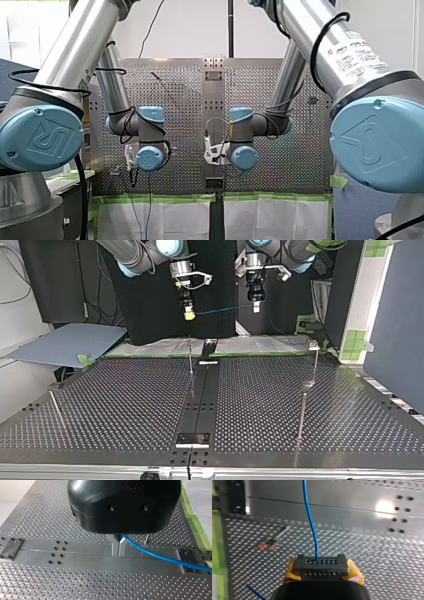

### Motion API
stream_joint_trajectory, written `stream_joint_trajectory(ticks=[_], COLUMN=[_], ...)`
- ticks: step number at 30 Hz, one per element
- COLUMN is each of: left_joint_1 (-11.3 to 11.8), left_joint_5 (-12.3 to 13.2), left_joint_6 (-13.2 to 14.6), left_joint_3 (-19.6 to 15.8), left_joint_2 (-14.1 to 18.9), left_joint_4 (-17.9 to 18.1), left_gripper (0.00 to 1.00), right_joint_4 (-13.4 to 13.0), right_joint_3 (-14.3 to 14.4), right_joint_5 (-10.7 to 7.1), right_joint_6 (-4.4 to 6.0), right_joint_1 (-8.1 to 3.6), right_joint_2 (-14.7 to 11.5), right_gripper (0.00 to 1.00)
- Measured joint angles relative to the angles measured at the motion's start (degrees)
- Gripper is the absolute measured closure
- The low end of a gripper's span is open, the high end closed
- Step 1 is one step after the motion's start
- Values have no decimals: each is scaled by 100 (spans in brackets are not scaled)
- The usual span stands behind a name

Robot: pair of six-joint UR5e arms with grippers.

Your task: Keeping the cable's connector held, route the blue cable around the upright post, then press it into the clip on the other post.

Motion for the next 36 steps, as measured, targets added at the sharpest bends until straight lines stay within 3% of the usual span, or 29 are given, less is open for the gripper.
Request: stream_joint_trajectory(ticks=[5, 15, 26, 36], left_joint_1=[0, -3, -9, -9], left_joint_5=[0, 18, 87, 88], left_joint_6=[0, 19, 292, 299], left_joint_3=[0, -7, -17, -17], left_joint_2=[0, -19, -164, -167], left_joint_4=[0, -18, -544, -623], left_gripper=[100, 100, 100, 100], right_joint_4=[12, 13, 13, 13], right_joint_3=[-2, -2, -2, -2], right_joint_5=[0, 0, 0, 1], right_joint_6=[-3, -3, -3, -3], right_joint_1=[-1, -2, -2, -2], right_joint_2=[173, 202, 203, 203], right_gripper=[100, 100, 100, 100])
